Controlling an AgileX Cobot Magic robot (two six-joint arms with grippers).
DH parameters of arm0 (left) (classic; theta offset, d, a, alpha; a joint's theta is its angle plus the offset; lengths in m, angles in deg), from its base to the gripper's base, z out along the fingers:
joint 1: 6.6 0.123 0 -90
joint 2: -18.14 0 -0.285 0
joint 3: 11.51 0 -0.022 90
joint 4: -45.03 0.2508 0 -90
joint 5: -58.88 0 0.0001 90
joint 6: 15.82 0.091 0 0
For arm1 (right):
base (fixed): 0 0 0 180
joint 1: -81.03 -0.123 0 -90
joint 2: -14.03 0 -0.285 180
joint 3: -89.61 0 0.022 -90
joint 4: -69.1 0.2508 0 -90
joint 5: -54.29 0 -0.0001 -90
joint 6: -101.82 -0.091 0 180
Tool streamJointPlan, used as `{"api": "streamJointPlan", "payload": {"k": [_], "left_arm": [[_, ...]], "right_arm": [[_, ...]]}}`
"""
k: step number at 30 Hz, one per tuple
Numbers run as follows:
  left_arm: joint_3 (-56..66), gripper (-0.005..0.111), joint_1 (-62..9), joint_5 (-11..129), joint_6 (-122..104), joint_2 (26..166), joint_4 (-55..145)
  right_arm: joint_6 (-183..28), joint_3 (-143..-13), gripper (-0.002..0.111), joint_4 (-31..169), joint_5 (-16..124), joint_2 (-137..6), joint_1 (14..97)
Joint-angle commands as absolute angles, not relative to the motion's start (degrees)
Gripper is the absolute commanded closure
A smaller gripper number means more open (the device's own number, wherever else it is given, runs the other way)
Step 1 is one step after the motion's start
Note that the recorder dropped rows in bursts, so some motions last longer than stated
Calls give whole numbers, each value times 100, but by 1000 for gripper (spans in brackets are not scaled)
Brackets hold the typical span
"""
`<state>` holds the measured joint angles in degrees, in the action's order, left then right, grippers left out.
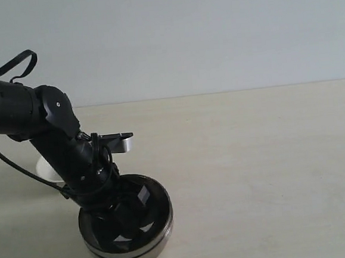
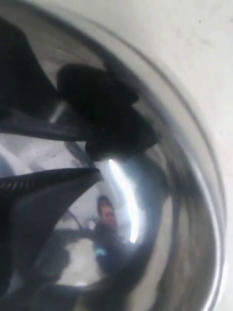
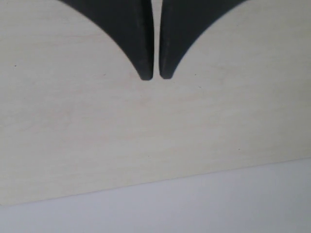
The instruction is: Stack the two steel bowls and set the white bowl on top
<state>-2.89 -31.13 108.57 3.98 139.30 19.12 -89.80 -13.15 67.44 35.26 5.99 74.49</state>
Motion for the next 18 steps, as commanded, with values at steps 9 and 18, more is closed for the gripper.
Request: {"api": "streamJointPlan", "payload": {"k": [9,18], "left_arm": [[-264,87,-3126,10662,521,14088,1999],[-414,87,-3126,10875,562,13709,2000]], "right_arm": [[-8975,-1318,108,6700,3581,624,7472],[-8975,-1318,108,6700,3581,624,7472]]}}
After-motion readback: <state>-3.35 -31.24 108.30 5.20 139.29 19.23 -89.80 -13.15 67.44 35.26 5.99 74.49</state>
